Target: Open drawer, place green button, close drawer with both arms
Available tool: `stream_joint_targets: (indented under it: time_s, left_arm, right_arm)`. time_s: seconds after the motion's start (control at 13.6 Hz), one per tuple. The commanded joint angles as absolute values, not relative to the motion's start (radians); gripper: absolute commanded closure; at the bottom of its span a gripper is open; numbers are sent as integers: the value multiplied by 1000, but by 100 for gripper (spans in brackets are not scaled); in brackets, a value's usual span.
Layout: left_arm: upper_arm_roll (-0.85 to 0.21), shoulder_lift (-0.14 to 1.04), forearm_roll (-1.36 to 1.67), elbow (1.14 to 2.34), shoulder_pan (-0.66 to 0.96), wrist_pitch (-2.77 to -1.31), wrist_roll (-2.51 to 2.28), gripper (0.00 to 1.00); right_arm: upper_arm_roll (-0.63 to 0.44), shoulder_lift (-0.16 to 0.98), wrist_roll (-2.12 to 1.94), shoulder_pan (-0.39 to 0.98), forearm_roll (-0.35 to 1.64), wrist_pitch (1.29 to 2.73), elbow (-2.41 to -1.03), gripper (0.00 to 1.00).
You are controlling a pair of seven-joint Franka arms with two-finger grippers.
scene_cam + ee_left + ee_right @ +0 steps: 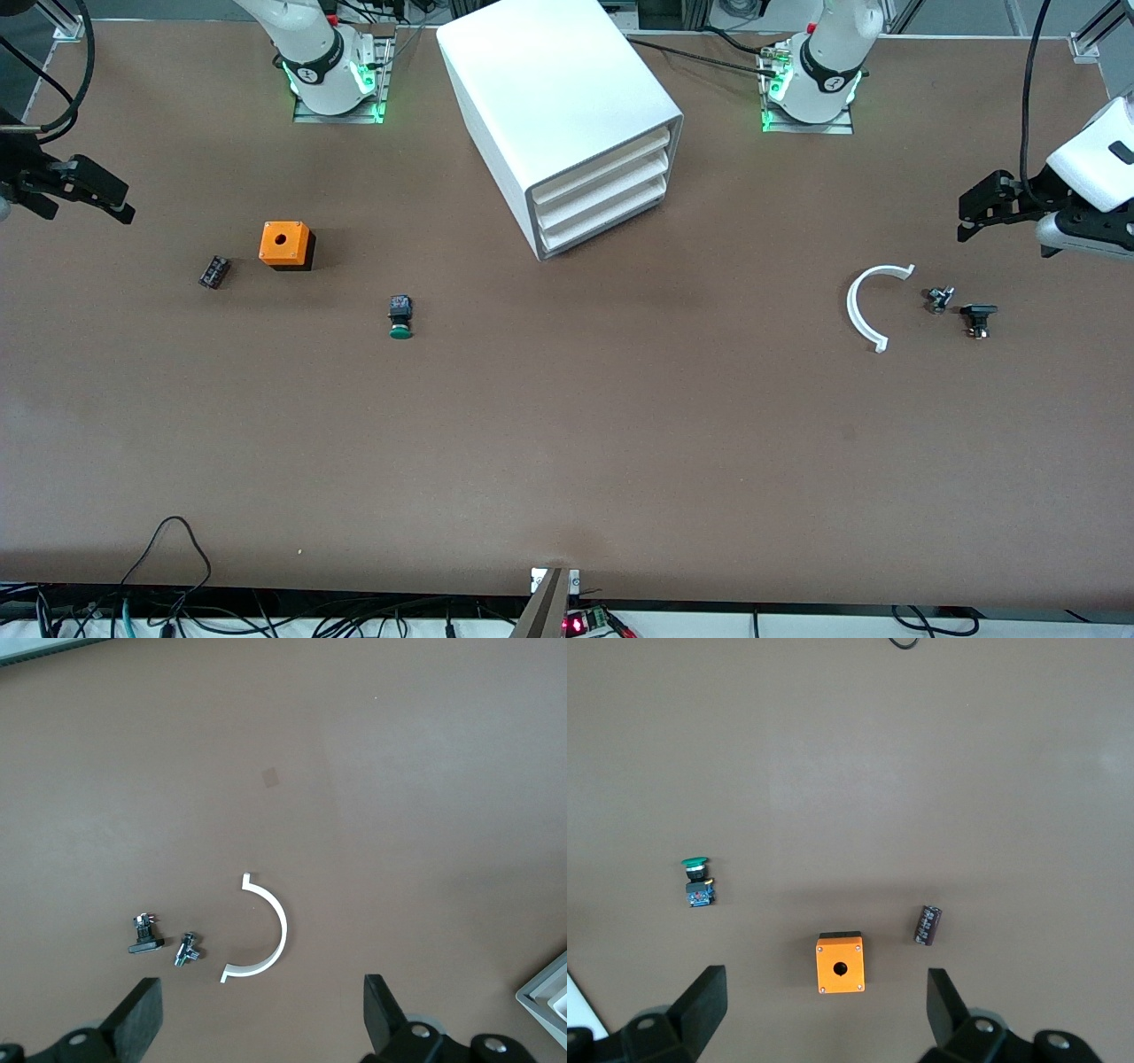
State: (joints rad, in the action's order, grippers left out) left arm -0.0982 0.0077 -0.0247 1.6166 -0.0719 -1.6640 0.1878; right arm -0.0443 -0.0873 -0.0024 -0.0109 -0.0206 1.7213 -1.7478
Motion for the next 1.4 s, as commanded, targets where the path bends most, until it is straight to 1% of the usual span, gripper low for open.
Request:
stream_joint_targets:
  time_s: [0.0,0.07,0.22,0.81,0.96,1.32]
  left_arm:
    - [-100,2,-40,1617,-72,-1661,215,0]
    - [-100,15,-35,1596,-72,-1661,212,0]
    - [-100,15,-32,1592,-75,-1660,201,0]
    - [-100,41,-29,1575,-74,-1667,201,0]
    - [-100,41,-29,1575,-74,-1667,201,0]
    - [-112,41,-29,1572,-69,-1663,201,0]
  right_arm:
    - [-44,-84,-3,-15,-15,1701,-1727,0]
    - [-43,-86,-3,-15,-17,1697,-1727,0]
    - [-40,-92,-2,-14,-18,1664,-1735,0]
    - [-38,-129,2,-14,-26,1675,-1807,0]
    - [-37,-129,-2,-14,-25,1661,-1799,0]
    - [-34,-77,-8,-6,-23,1641,-1750,0]
